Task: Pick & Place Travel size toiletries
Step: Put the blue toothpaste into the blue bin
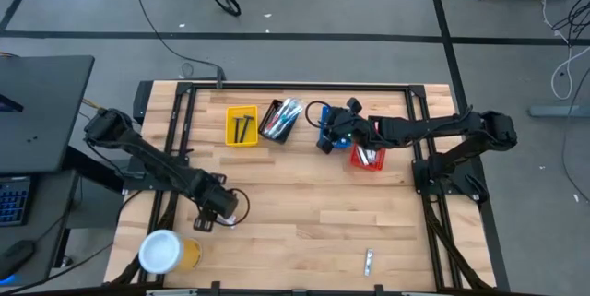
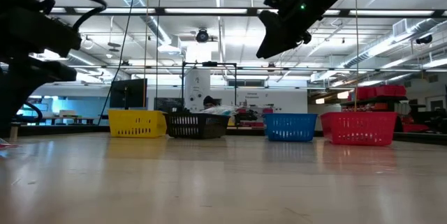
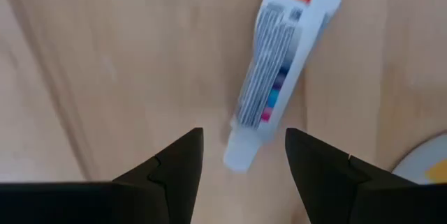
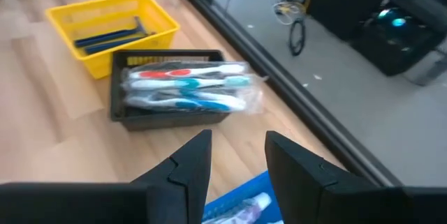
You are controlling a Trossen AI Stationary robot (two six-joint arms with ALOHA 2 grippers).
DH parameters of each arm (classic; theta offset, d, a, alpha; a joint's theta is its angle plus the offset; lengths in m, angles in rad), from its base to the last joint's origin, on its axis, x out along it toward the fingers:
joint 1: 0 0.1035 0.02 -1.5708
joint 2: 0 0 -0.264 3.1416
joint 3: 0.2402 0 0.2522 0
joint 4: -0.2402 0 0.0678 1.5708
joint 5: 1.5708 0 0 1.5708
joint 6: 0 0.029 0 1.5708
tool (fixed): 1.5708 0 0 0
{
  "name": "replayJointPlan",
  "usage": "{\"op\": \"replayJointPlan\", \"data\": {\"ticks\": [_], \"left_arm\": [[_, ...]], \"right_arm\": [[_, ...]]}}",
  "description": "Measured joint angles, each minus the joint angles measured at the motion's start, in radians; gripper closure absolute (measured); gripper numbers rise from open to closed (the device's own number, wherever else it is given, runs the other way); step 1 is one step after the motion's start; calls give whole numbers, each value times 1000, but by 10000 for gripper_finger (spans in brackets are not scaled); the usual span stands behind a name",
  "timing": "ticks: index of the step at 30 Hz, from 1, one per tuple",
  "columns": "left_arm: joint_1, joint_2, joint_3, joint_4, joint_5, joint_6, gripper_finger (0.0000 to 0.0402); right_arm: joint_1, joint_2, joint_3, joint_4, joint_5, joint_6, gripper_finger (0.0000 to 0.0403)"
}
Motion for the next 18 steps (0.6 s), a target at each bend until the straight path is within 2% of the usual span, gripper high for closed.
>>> {"op": "replayJointPlan", "data": {"ticks": [8,14,18], "left_arm": [[-5,15,-84,220,-7,-20,191],[-5,12,-100,228,-21,14,195],[2,13,-93,231,-69,26,219]], "right_arm": [[-1,0,0,8,-91,16,258],[-1,0,0,8,-134,64,258],[0,0,0,8,-136,106,258]]}}
